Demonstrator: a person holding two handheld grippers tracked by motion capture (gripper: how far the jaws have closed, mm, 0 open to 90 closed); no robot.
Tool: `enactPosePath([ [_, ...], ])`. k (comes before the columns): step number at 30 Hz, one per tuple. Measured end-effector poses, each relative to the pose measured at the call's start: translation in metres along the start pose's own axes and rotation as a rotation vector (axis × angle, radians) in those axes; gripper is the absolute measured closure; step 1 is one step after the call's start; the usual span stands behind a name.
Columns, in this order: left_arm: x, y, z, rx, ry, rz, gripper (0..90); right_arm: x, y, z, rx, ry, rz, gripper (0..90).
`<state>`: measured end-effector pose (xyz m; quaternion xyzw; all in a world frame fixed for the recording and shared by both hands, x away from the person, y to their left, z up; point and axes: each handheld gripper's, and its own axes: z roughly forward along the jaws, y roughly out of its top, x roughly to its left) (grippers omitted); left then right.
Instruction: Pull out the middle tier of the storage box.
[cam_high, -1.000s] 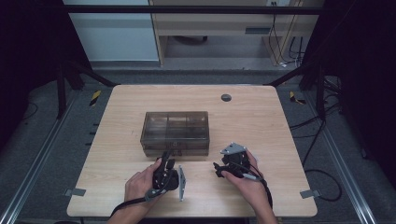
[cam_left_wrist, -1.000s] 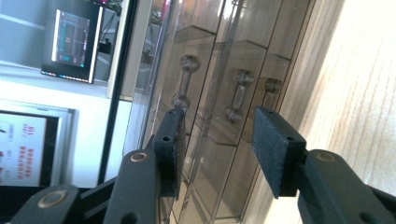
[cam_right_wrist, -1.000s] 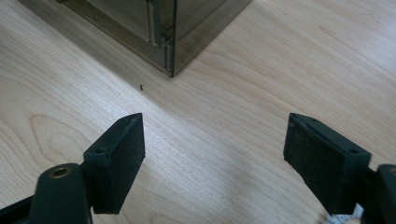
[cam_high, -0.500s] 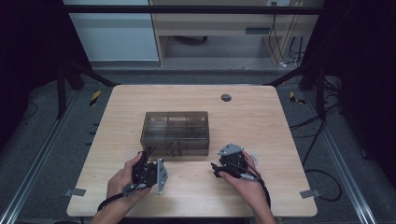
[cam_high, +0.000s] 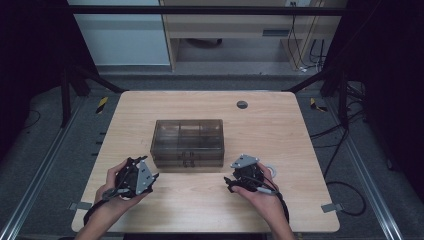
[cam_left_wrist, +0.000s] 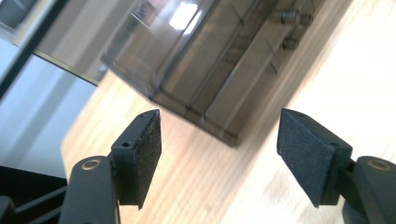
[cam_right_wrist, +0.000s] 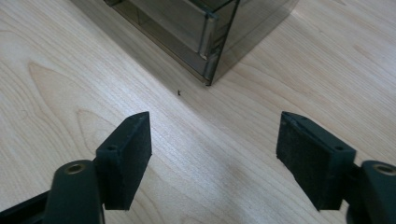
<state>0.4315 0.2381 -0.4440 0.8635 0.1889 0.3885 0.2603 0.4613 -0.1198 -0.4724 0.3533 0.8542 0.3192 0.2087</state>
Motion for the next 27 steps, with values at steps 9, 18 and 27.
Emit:
enactPosePath([
  [9, 0.015, -0.012, 0.003, -0.015, -0.095, -0.065, 31.5, 0.004, 0.000, -0.001, 0.004, 0.021, -0.033, 40.6],
  [18, 0.024, -0.019, 0.001, -0.007, -0.139, -0.105, 39.2, 0.011, 0.004, -0.006, -0.007, 0.016, -0.102, 48.7],
  [27, 0.025, -0.018, 0.001, 0.000, -0.190, -0.096, 49.0, 0.008, 0.027, -0.014, 0.047, 0.033, -0.179, 61.5],
])
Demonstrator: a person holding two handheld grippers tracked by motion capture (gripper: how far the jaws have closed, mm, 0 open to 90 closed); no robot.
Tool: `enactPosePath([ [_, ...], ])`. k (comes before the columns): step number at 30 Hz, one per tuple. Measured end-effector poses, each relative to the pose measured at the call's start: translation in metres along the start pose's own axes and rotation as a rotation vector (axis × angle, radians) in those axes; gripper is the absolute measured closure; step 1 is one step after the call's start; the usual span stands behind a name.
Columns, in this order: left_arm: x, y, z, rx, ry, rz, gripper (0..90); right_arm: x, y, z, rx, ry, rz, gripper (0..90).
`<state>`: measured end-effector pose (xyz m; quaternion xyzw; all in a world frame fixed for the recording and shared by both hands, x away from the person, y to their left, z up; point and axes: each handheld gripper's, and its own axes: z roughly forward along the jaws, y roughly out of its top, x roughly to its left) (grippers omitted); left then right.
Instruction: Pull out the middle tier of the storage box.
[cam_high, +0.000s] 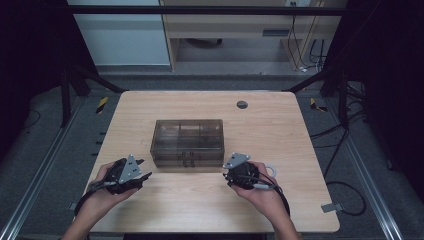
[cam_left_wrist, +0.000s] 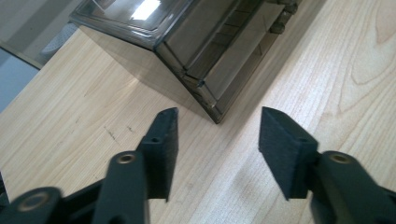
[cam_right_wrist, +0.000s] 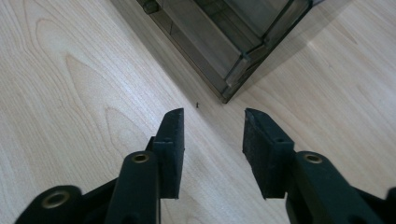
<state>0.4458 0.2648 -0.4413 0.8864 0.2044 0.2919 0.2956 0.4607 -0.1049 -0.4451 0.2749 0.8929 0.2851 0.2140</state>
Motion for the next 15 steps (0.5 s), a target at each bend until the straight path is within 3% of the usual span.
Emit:
enactPosePath([
  [8, 0.002, -0.001, 0.003, 0.011, -0.033, -0.021, 54.7, -0.011, 0.011, 0.000, 0.029, 0.025, -0.069, 71.0],
  [15, 0.004, 0.002, 0.009, 0.014, -0.054, -0.022, 58.7, -0.012, 0.016, 0.013, 0.017, 0.046, -0.072, 73.6],
])
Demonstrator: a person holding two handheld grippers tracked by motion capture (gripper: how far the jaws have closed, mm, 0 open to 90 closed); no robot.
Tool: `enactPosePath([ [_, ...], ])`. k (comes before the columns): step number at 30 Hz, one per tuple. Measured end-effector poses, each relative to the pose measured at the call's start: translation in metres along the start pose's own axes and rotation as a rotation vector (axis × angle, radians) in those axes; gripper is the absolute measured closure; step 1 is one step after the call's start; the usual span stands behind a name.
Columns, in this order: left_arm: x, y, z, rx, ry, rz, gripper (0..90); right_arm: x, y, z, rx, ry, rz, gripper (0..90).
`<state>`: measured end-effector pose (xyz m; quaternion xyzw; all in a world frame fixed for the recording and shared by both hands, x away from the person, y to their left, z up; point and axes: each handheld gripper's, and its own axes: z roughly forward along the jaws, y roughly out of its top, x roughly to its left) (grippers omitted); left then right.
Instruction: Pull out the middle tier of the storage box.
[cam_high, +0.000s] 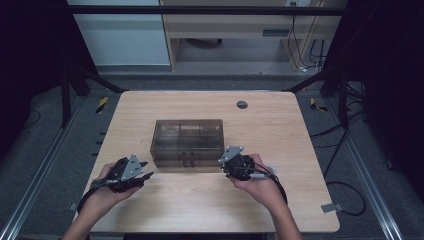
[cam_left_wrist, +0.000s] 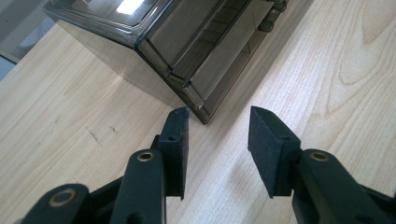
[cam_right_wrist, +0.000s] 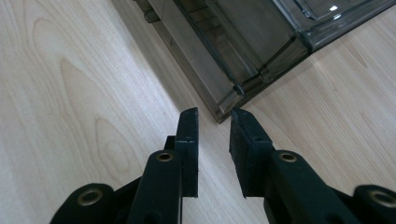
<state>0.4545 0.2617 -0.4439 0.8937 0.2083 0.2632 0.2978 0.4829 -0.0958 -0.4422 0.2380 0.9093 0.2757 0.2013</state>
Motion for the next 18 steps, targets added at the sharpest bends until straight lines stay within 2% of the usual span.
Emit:
enactPosePath([
  [3, 0.002, 0.001, 0.005, 0.005, -0.010, -0.001, 59.6, 0.000, 0.001, 0.004, 0.004, 0.000, -0.003, 74.4],
  [13, 0.004, 0.005, 0.016, 0.013, 0.001, 0.002, 59.2, 0.003, 0.001, 0.008, 0.012, -0.001, -0.007, 74.6],
  [15, 0.004, 0.005, 0.018, 0.003, 0.005, -0.018, 59.0, 0.003, 0.001, 0.008, 0.010, 0.001, -0.007, 74.6],
  [16, 0.005, 0.005, 0.018, 0.017, 0.001, -0.003, 59.0, 0.003, 0.001, 0.009, 0.010, 0.002, -0.005, 74.7],
  [18, 0.006, 0.005, 0.019, 0.019, -0.001, -0.007, 59.0, 0.002, 0.001, 0.009, 0.012, 0.004, -0.007, 74.7],
])
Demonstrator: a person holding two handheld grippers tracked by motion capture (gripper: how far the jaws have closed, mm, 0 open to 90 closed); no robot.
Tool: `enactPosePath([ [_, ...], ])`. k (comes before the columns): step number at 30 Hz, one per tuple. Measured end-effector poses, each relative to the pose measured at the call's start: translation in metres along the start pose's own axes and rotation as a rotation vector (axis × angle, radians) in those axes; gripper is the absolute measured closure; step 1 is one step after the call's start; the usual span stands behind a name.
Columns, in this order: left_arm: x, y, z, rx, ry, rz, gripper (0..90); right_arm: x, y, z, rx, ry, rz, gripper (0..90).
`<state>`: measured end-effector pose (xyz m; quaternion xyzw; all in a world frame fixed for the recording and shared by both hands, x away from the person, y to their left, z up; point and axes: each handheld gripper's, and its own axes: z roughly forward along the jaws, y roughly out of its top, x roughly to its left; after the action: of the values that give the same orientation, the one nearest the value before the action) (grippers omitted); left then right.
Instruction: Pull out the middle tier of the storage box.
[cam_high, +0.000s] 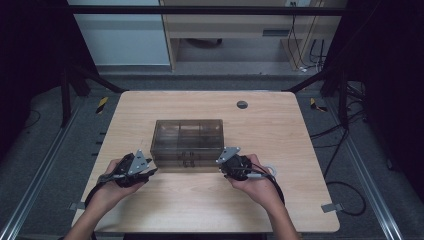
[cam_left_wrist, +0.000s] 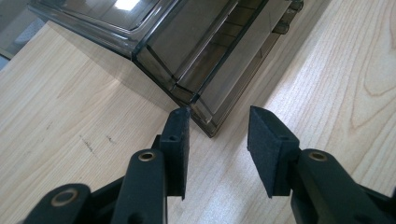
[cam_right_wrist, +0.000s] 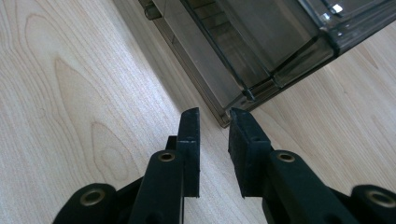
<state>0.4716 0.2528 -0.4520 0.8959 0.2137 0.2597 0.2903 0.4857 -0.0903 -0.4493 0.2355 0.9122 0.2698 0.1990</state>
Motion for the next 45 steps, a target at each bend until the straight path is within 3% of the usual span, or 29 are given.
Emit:
enactPosePath([
  [23, 0.0018, 0.0004, 0.0044, -0.014, 0.003, -0.013, 64.0, -0.0038, -0.0008, 0.0019, -0.005, 0.006, 0.023, 80.1],
  [36, 0.0026, 0.0032, 0.0077, -0.019, 0.002, -0.011, 66.9, -0.0083, -0.0014, -0.0011, -0.015, -0.020, 0.045, 76.5],
  [45, 0.0029, 0.0036, 0.0069, -0.015, 0.018, -0.009, 71.7, -0.0078, 0.0010, 0.0021, -0.020, -0.032, 0.039, 81.9],
])
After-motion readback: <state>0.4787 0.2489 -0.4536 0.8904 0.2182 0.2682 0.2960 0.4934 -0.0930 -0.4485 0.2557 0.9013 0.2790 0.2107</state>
